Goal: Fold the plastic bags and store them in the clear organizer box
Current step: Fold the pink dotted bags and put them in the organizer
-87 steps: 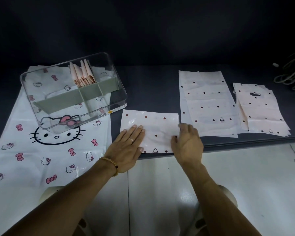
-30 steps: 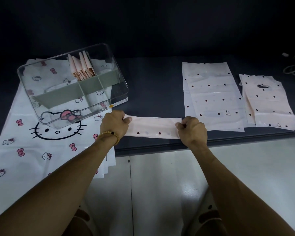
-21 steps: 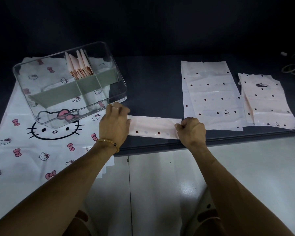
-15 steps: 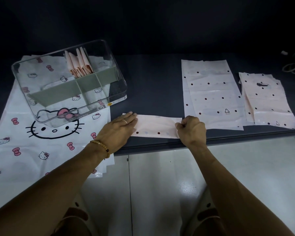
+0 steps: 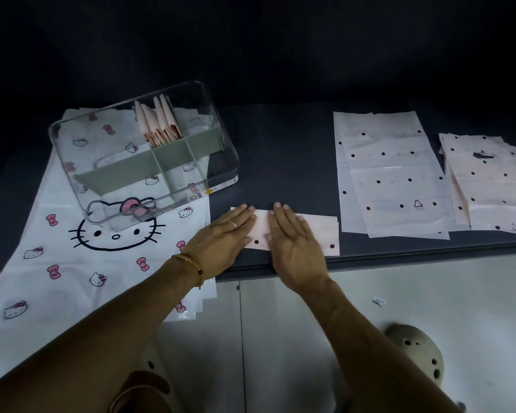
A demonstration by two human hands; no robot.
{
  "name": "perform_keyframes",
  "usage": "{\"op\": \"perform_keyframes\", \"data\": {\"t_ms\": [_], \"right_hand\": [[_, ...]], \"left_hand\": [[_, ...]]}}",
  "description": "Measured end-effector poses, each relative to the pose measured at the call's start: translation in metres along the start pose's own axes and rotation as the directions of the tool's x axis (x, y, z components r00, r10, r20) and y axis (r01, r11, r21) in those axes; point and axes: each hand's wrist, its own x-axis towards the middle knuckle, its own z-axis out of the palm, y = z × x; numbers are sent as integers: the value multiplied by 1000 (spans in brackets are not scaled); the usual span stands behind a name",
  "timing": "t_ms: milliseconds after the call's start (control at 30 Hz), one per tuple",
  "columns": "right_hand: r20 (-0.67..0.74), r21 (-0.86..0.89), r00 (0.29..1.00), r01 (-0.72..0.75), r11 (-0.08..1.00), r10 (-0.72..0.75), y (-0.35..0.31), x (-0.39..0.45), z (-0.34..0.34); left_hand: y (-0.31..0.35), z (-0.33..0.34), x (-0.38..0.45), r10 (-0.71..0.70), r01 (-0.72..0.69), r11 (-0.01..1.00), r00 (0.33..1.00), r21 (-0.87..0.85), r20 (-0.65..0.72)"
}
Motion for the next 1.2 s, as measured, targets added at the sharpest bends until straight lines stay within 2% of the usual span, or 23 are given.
{"op": "perform_keyframes", "data": {"t_ms": [133, 267, 333, 433, 533, 600, 667, 733, 833, 933, 1033, 1100, 1133, 1200], "right_hand": [[45, -53, 997, -57, 997, 59, 42, -24, -7], [18, -34, 994, -109, 993, 110, 66, -43, -23], [31, -79, 989, -144, 986, 147, 70, -47, -27], [-50, -130, 980, -199, 971, 194, 56, -52, -35], [-167, -126, 985, -60, 990, 39, 23, -56, -33], [-145, -132, 989, 10, 991, -29, 8, -58, -28], [-129, -106, 991, 7, 994, -21, 7, -59, -28], [-122, -107, 992, 29, 994, -42, 12, -61, -29], [-96, -121, 992, 64, 991, -76, 18, -63, -34], [-116, -96, 990, 72, 993, -83, 9, -63, -38], [-142, 26, 986, 89, 996, -84, -12, -59, -35], [-150, 208, 989, 18, 978, 14, -20, -54, -34], [-146, 307, 984, -51, 950, 100, -20, -52, -35], [-90, 480, 954, -211, 852, 287, -12, -48, -40]], "left_hand": [[-3, 3, 0, -8, 7, 1000, 1000, 17, 18], [-2, 4, 1, -36, 35, 999, 999, 21, 36], [1, 3, 0, -52, 51, 998, 998, 40, 36], [13, -2, -8, -69, 72, 995, 997, 70, -39], [33, -1, -28, -99, 118, 987, 981, 111, -168], [42, 3, -42, -145, 167, 981, 970, 99, -196], [47, 4, -51, -154, 162, 985, 981, 58, -120], [46, 5, -55, -93, 95, 995, 994, 43, -51], [43, -1, -54, 24, -19, 999, 992, 44, -121], [47, -8, -48, 92, -74, 992, 977, 101, -190], [58, -12, -37, 30, -17, 995, 991, 95, -134], [62, -14, -31, -87, 80, 995, 989, -64, -121], [63, -16, -29, -181, 160, 963, 980, -216, -83], [61, -20, -25, -337, 286, 783, 941, -553, 10]]}}
